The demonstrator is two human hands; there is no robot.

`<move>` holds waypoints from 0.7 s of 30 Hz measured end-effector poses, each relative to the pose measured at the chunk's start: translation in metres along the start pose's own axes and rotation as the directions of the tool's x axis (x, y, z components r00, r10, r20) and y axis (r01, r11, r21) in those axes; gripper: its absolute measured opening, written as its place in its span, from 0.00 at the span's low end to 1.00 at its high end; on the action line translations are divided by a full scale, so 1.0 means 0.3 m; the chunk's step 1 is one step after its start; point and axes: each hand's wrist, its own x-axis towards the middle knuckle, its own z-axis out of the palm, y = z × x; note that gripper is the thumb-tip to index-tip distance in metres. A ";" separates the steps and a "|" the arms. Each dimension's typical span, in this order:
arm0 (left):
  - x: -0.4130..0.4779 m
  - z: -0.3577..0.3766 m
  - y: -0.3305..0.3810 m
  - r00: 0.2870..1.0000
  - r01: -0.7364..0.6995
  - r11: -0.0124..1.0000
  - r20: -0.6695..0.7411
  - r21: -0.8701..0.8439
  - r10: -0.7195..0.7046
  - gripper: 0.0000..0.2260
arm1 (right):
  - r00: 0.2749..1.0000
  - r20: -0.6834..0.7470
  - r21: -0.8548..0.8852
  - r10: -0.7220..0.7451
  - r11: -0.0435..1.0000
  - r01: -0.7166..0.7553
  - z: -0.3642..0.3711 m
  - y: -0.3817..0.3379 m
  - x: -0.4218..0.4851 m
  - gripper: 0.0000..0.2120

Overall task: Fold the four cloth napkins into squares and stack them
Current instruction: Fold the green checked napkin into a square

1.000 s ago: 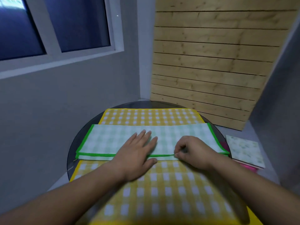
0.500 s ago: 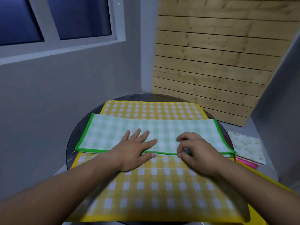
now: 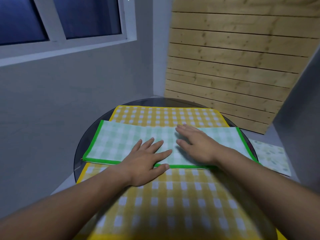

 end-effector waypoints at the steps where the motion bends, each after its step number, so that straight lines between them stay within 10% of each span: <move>1: 0.001 -0.001 0.000 1.000 0.000 1.000 -0.002 0.000 0.000 0.26 | 0.999 0.041 -0.030 0.008 1.000 -0.006 0.016 -0.012 0.035 0.28; 17: 0.092 -0.069 0.018 0.964 0.128 0.985 -0.219 -0.113 -0.150 0.16 | 0.998 0.069 -0.152 -0.013 0.988 0.023 0.150 0.010 0.099 0.26; 21: 0.214 -0.075 0.026 0.982 0.124 0.979 -0.124 -0.164 -0.145 0.30 | 0.999 0.046 -0.121 -0.021 0.992 0.026 0.155 0.014 0.098 0.26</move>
